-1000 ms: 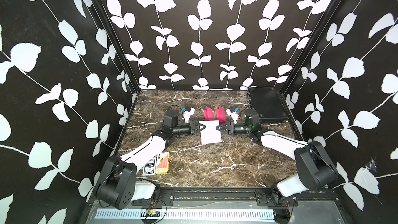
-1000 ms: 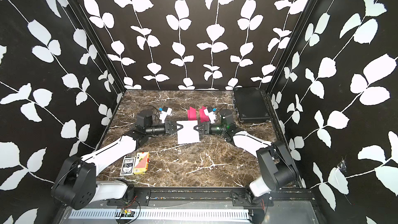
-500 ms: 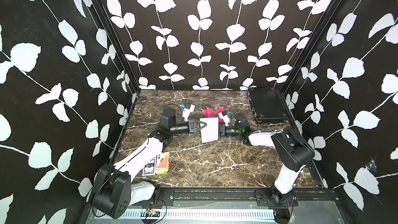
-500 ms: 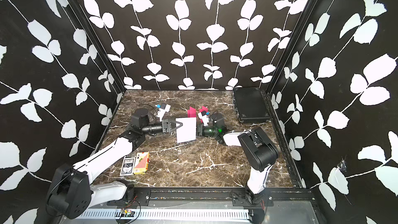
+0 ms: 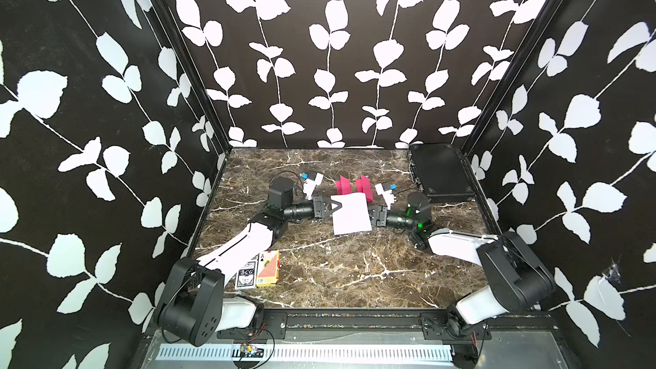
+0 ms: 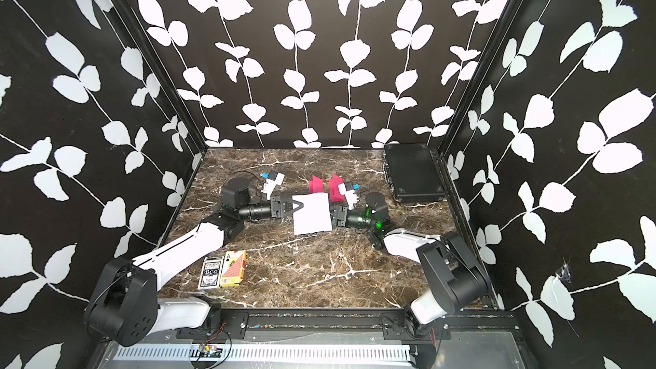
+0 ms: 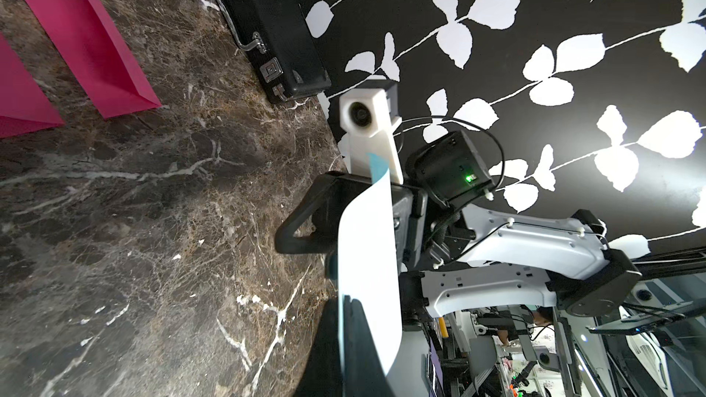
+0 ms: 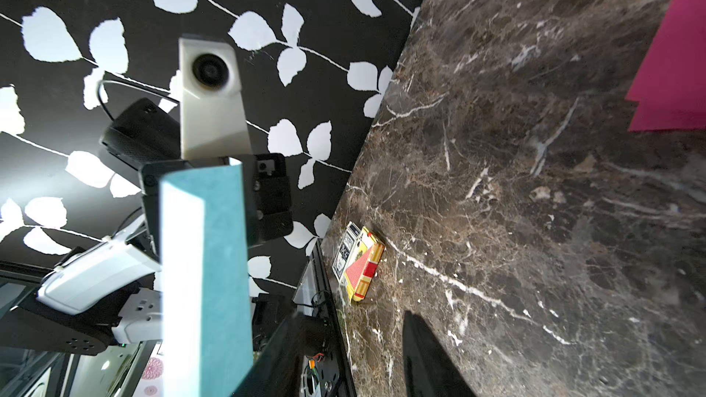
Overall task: Fold the square paper along the opposite sides
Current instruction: Fold the paper.
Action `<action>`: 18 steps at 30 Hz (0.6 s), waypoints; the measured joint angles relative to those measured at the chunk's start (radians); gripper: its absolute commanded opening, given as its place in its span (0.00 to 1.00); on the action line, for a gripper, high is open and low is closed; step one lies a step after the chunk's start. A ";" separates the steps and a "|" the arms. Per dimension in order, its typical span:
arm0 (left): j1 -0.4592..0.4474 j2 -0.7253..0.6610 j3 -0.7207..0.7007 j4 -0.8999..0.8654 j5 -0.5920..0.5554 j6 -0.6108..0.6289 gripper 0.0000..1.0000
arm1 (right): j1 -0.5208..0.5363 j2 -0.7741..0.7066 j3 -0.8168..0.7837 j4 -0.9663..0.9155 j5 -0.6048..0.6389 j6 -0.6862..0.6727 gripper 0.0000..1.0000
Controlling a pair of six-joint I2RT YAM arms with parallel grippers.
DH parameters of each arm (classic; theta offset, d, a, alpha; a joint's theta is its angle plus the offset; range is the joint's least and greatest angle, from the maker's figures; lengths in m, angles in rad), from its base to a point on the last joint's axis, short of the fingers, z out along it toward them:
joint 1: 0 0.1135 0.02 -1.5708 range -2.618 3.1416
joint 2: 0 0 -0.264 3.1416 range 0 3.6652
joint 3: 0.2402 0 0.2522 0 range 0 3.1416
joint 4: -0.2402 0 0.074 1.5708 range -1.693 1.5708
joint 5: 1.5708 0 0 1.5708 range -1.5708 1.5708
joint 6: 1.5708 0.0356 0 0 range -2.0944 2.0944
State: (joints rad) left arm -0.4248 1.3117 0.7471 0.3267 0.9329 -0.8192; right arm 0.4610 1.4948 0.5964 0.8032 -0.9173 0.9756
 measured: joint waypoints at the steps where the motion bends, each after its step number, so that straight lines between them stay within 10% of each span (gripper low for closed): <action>1: 0.000 0.000 0.000 0.000 0.000 0.001 0.00 | -0.005 -0.015 -0.004 -0.014 0.000 -0.003 0.44; 18: 0.000 0.005 -0.003 -0.002 -0.003 0.018 0.00 | -0.004 -0.222 -0.040 -0.189 0.015 -0.037 0.61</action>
State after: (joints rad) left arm -0.4248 1.3167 0.7441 0.3244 0.9302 -0.8009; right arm 0.4572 1.2724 0.5560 0.6144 -0.9020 0.9386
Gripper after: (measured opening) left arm 0.047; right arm 0.590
